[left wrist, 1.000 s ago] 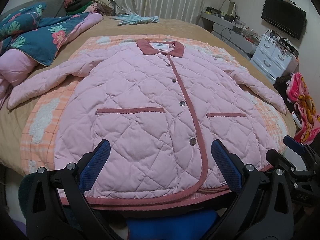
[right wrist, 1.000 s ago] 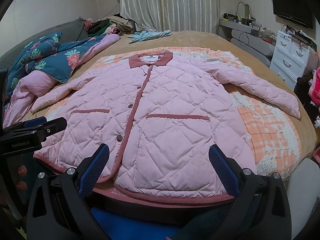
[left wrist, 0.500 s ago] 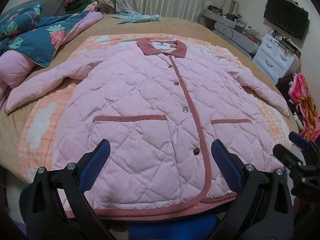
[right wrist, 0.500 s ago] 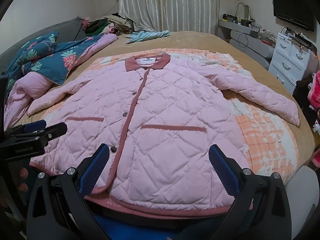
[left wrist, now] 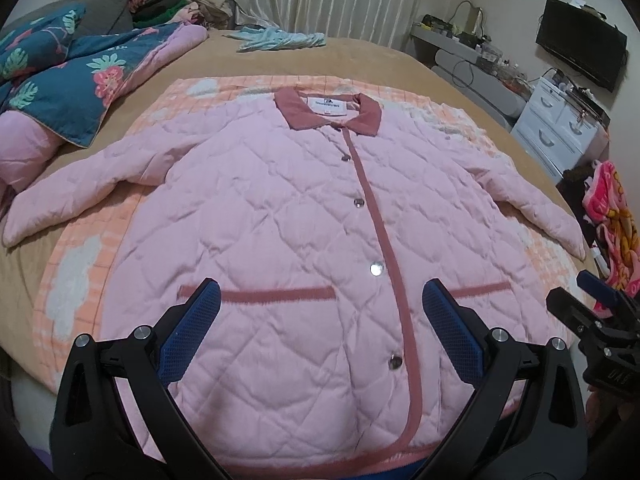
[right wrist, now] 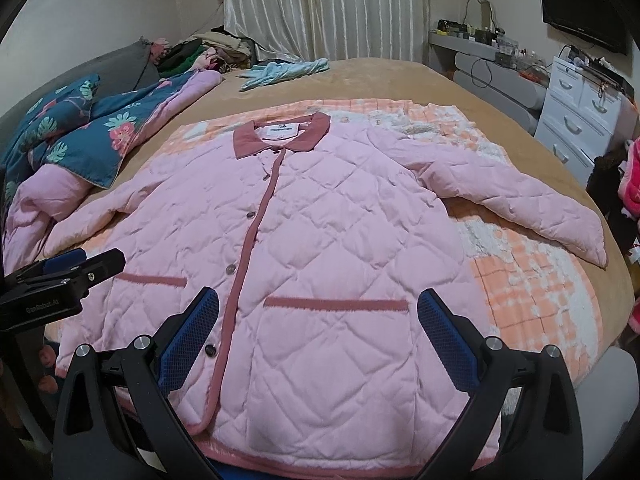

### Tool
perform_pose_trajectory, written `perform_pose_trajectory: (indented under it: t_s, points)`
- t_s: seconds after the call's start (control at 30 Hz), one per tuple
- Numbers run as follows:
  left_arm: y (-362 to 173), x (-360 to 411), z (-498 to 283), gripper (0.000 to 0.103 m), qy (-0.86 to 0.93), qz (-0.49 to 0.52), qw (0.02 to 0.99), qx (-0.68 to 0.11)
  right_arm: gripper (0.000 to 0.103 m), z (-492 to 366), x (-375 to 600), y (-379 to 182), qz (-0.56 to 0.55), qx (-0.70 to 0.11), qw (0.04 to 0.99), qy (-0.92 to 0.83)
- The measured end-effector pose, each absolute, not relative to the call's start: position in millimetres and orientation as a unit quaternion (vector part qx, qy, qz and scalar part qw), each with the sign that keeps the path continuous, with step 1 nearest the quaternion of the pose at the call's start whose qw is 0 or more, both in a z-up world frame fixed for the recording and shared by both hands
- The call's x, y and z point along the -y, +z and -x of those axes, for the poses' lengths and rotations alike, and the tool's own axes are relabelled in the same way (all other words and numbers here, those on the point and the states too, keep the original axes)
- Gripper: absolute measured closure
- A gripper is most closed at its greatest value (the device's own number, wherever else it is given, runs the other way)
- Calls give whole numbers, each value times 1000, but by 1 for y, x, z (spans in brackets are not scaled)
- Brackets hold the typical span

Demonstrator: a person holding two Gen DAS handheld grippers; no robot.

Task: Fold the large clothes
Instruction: 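Move the right tool to the jacket sleeve cuff and grasp it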

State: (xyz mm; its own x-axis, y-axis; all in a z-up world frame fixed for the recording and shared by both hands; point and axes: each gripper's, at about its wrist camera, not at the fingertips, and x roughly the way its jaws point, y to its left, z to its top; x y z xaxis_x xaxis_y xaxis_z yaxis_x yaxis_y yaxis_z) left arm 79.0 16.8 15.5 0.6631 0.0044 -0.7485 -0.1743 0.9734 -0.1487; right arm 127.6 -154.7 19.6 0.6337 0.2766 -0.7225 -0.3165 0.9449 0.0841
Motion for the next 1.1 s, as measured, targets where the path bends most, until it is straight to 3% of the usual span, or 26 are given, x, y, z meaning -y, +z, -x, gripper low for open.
perform_pose_trajectory:
  t_s: [0.6, 1.1]
  points:
    - [16, -13, -159, 8, 35, 119, 895, -428, 4, -195, 157, 19, 22, -402, 905, 137]
    - [5, -4, -233, 8, 20, 116, 893, -434, 4, -275, 214, -8, -31, -426, 902, 62]
